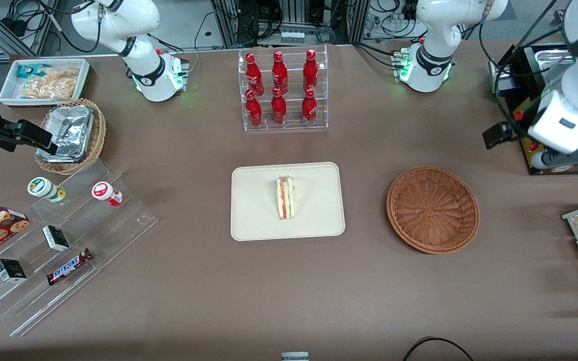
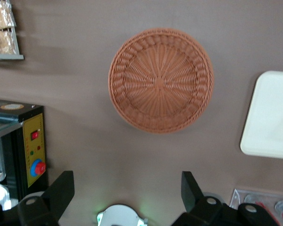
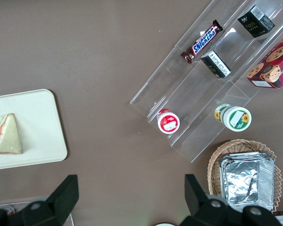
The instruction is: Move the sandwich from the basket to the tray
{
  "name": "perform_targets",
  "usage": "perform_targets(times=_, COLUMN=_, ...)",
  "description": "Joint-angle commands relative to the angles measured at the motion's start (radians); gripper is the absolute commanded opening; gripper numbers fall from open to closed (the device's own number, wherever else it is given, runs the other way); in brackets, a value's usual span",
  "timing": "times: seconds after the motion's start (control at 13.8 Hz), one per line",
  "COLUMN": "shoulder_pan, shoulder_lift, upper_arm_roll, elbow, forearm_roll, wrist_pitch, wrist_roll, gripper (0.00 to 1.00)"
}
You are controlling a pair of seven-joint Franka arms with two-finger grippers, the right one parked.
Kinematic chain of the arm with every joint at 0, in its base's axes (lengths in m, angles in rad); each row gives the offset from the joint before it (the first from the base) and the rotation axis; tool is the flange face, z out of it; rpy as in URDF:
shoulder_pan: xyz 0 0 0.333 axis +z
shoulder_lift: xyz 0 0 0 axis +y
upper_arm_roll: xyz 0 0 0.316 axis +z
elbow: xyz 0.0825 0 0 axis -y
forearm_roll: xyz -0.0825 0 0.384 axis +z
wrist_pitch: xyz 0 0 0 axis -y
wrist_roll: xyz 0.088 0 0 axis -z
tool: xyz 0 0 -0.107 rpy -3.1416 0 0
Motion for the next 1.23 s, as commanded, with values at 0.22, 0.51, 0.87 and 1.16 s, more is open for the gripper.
perform_targets(times=0.22, shoulder_pan=0.042, shoulder_lift=-0.088, upper_arm_roll=-0.007, elbow=-0.054, forearm_roll=-0.040, wrist_pitch=-0.042, wrist_roll=0.079, gripper=1.00)
perform_targets(times=0.51, shoulder_pan=0.033, shoulder_lift=-0.052, upper_arm_roll=0.040, elbow=-0.013, forearm_roll=-0.073, wrist_pitch=-0.029, wrist_roll=0.086, gripper=1.00)
perform_targets(times=0.87, shoulder_pan=0.034, shoulder_lift=-0.055, upper_arm_roll=0.040, elbow=-0.016, forearm_roll=-0.059, wrist_pitch=0.007, wrist_roll=0.093, gripper=1.00)
perform_targets(times=1.16, shoulder_pan=0.041, shoulder_lift=-0.052, upper_arm_roll=0.040, elbow=-0.017, forearm_roll=-0.054, wrist_pitch=0.066, wrist_roll=0.156, gripper=1.00)
